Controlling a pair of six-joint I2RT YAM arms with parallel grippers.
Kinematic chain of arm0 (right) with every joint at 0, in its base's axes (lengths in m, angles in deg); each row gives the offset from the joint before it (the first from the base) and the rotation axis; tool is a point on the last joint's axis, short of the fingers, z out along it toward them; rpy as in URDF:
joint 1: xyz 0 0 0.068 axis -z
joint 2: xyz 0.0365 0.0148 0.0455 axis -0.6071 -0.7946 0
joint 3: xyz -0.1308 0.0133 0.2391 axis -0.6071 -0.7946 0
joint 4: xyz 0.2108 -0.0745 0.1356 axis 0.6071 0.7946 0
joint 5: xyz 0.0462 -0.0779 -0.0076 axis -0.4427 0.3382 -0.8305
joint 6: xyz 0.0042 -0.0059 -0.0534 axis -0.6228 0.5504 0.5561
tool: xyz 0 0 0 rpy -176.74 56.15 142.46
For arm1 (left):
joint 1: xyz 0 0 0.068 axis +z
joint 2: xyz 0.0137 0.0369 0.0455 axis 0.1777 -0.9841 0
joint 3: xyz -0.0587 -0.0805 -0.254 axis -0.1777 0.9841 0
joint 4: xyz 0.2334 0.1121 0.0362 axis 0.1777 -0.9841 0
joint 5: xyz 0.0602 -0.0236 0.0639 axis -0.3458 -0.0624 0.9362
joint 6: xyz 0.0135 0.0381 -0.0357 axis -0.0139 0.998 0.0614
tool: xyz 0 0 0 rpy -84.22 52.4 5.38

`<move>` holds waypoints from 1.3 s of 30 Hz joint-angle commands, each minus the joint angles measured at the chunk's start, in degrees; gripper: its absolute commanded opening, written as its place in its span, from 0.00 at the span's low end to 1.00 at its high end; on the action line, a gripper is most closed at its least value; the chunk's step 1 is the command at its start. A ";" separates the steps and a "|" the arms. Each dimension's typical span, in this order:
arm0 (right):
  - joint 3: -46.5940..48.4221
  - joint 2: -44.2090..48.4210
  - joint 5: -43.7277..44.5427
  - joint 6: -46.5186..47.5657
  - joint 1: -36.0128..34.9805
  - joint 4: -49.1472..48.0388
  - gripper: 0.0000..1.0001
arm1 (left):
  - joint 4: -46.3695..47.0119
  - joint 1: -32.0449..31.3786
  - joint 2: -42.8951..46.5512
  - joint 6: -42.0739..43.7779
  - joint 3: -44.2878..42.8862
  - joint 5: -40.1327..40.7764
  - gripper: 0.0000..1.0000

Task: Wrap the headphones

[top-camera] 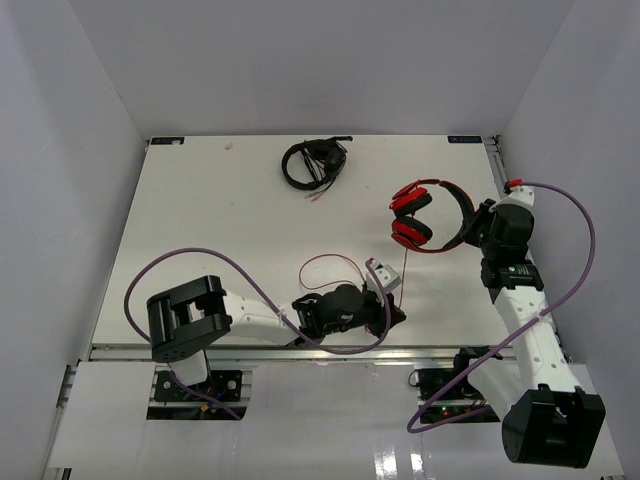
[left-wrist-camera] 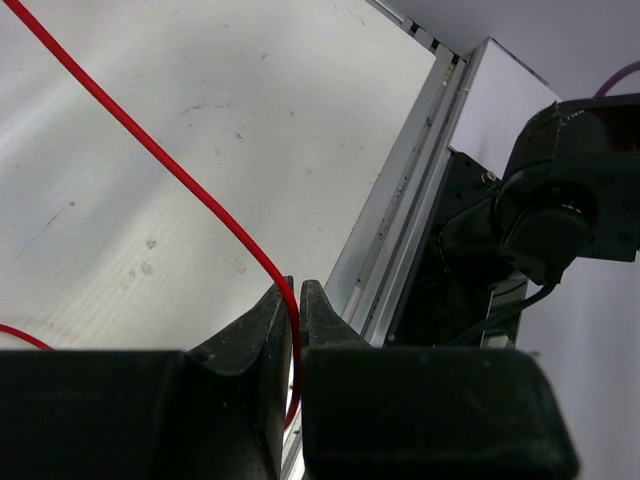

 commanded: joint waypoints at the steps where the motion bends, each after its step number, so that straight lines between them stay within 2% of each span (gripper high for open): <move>1: 0.16 1.65 2.88 -2.57 0.20 -10.58 0.08 | 0.89 -1.63 -0.61 -0.32 -1.30 -5.32 0.18; 11: -0.43 1.78 2.63 -2.60 0.03 -11.29 0.08 | 2.86 -1.67 -2.30 -0.88 -0.11 -9.39 0.22; 20: -0.43 1.86 1.48 -3.08 -0.06 -11.11 0.08 | 4.26 -1.77 -4.94 -1.47 2.20 -9.24 0.24; 30: -0.85 2.12 0.58 -3.30 -0.24 -10.92 0.08 | 3.08 -1.72 -9.12 -0.28 -2.00 -8.51 0.11; 32: -0.81 2.26 0.51 -3.30 -0.25 -10.83 0.08 | 2.74 -1.72 -8.18 0.41 -1.42 -6.92 0.14; 39: -1.44 2.48 0.33 -3.26 -0.41 -11.29 0.08 | 1.29 -1.72 1.42 3.96 4.77 1.81 0.39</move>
